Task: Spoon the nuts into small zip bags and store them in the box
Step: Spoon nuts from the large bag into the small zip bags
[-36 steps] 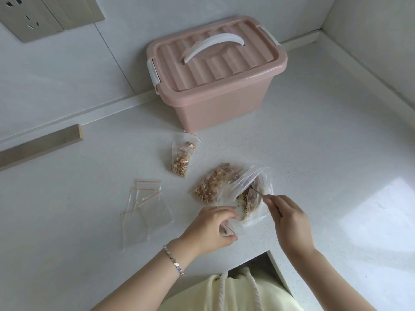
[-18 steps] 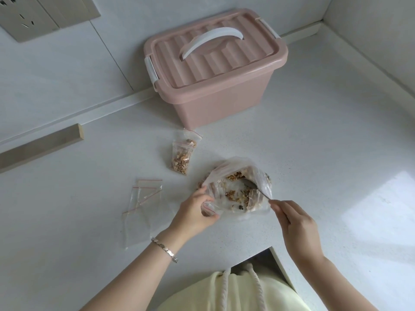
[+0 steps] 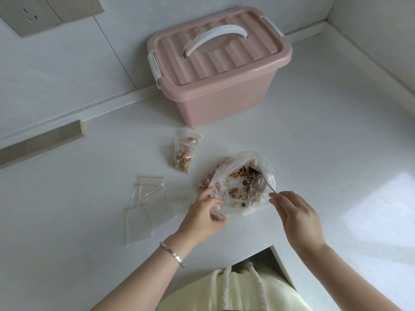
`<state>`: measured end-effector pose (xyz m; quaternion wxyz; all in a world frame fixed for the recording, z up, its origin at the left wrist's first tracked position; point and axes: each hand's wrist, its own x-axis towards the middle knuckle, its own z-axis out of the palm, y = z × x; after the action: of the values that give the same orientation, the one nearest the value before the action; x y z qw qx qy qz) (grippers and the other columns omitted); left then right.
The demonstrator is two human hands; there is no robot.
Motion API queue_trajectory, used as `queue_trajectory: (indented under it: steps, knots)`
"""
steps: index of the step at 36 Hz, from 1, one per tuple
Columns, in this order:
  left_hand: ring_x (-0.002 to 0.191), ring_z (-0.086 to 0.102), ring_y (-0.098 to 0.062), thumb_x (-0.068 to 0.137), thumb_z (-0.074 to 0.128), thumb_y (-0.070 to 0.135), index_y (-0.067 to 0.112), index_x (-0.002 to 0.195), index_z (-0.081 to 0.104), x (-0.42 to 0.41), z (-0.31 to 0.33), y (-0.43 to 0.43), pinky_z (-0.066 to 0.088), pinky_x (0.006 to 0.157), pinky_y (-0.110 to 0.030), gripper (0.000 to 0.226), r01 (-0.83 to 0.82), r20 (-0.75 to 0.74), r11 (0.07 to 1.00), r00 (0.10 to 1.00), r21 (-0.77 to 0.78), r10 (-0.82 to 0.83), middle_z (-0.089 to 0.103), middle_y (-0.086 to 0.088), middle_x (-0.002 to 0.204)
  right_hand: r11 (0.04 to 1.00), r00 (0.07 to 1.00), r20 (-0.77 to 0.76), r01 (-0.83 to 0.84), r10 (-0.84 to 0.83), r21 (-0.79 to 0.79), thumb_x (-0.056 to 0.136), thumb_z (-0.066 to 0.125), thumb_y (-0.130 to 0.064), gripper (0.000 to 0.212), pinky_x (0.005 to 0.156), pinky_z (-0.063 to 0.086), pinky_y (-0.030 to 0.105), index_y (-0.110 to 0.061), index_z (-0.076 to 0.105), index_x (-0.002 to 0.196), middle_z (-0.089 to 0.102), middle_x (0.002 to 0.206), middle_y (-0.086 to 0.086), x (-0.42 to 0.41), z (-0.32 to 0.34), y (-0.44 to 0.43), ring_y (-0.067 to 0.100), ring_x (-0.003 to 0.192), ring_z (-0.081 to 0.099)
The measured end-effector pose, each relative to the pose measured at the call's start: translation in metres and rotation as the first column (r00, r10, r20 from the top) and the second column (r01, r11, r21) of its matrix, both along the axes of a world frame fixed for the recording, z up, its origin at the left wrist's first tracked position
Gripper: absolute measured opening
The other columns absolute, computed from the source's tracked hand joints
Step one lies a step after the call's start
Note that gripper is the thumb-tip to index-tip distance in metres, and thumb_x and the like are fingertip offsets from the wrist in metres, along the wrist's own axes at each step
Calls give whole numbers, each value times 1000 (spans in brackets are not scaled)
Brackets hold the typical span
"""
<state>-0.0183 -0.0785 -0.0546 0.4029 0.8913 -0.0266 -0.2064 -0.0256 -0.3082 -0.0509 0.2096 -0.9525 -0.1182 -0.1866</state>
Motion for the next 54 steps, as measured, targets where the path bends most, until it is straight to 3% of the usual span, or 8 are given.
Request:
queue_trajectory:
  steps: [7, 14, 17, 21, 27, 41, 49, 54]
  knots:
    - [131, 34, -9, 78, 73, 24, 17, 114, 59, -1, 2, 2, 23, 93, -7, 39, -27, 5, 1000, 1000, -14, 27, 22, 11, 149, 985, 989, -136, -34, 58, 171, 98, 31, -41, 55, 50, 54, 32, -5, 71, 88, 68, 78, 4, -6, 2, 8, 19, 63, 64]
    - [126, 40, -15, 76, 73, 26, 17, 113, 60, -7, 3, 4, 29, 101, -18, 40, -59, 6, 998, 998, 6, 59, 30, 9, 142, 911, 970, -243, 108, -9, 398, 95, 29, -51, 64, 73, 42, 1, -1, 69, 95, 61, 83, -5, -20, 5, 6, 5, 75, 59]
    - [117, 45, -11, 76, 74, 25, 16, 112, 61, -11, 2, 5, 27, 90, -1, 40, -98, 22, 995, 995, 27, 97, 37, 6, 133, 861, 945, -321, 213, -61, 462, 93, 28, -56, 60, 74, 43, 1, -10, 66, 100, 62, 81, -6, -22, 2, 1, -1, 75, 60]
    - [108, 40, -1, 77, 73, 23, 14, 116, 58, -12, 1, 5, 20, 75, 12, 42, -130, -4, 991, 991, 16, 130, 41, 4, 127, 758, 870, -487, 368, -77, 538, 94, 44, -20, 25, 70, 48, 6, -11, 67, 93, 67, 69, -10, -29, -7, -5, -3, 78, 63]
    - [107, 50, -5, 77, 72, 28, 17, 120, 57, -10, 1, -2, 32, 85, -7, 46, -121, -123, 993, 985, -3, 120, 56, 5, 122, 606, 795, -606, 492, -21, 625, 95, 44, -15, 28, 68, 55, 21, -25, 67, 81, 71, 72, -3, -32, -5, -1, 12, 71, 67]
    - [108, 51, -7, 79, 71, 31, 18, 122, 55, -6, 2, -6, 37, 85, -12, 48, -92, -168, 996, 982, -7, 89, 57, 3, 123, 658, 778, -628, 483, -19, 578, 93, 46, -15, 24, 70, 52, 15, -28, 64, 84, 69, 77, -2, -35, -4, 6, 6, 76, 65]
    - [103, 51, -6, 79, 70, 33, 23, 120, 55, -6, 3, -8, 39, 83, -14, 46, -103, -202, 995, 974, -11, 99, 56, 5, 121, 298, 568, -802, 746, 183, 596, 97, 38, -19, 32, 63, 57, 22, -3, 65, 89, 68, 78, 18, -36, -5, 21, 24, 71, 69]
    - [100, 50, -3, 79, 71, 28, 20, 118, 56, -8, 3, -7, 34, 69, 3, 43, -116, -126, 993, 986, -27, 112, 56, 8, 115, 45, 478, -826, 857, 299, 513, 99, 35, -27, 38, 64, 58, 25, 0, 62, 93, 66, 76, 18, -32, -4, 18, 27, 72, 67]
